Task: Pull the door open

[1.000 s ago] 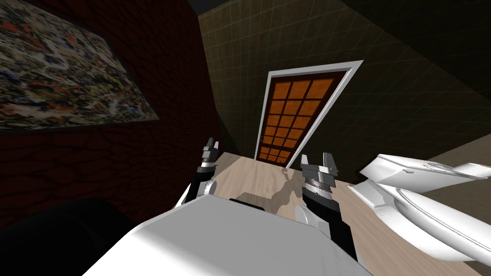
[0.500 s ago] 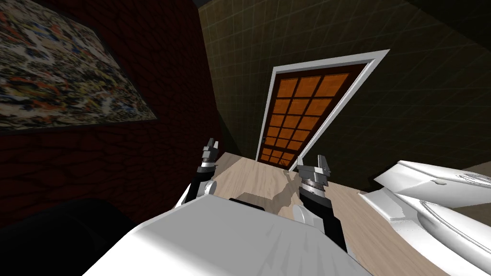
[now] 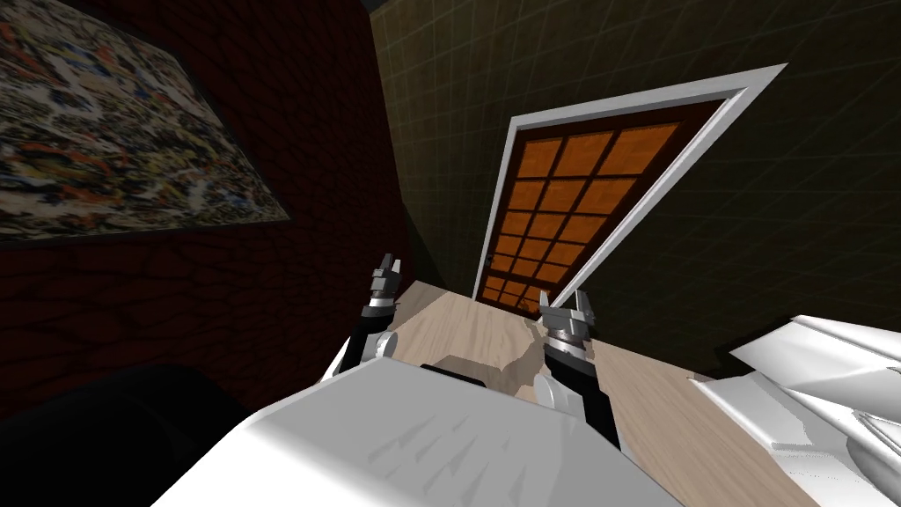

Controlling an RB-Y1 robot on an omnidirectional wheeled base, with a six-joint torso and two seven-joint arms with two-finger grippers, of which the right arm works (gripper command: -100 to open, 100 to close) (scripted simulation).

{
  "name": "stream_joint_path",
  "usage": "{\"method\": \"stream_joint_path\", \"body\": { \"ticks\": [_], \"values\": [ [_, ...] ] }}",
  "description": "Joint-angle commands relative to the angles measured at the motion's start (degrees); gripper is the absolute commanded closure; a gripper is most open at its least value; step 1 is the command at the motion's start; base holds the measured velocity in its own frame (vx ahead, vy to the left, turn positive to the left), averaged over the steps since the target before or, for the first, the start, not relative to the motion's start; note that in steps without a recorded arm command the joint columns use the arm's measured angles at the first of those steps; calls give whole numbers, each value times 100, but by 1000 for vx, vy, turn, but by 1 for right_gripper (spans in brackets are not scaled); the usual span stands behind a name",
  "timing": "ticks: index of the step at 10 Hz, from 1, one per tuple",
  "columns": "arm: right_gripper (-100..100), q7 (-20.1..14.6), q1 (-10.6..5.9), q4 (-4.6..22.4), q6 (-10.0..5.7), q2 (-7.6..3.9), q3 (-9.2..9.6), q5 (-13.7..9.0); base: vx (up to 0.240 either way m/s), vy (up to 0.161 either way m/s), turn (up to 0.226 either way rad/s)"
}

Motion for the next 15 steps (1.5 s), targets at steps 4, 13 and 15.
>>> {"method": "stream_joint_path", "body": {
  "ticks": [4, 13, 15],
  "values": [
    [-100, -474, -167, 554, -135, -81, -40, -197, 101, -10, 71],
    [-100, -1469, -544, 1765, -433, -190, -120, -615, 97, -13, 80],
    [-100, -1701, -631, 2047, -503, -207, -139, -712, 105, -23, 89]
  ]
}}
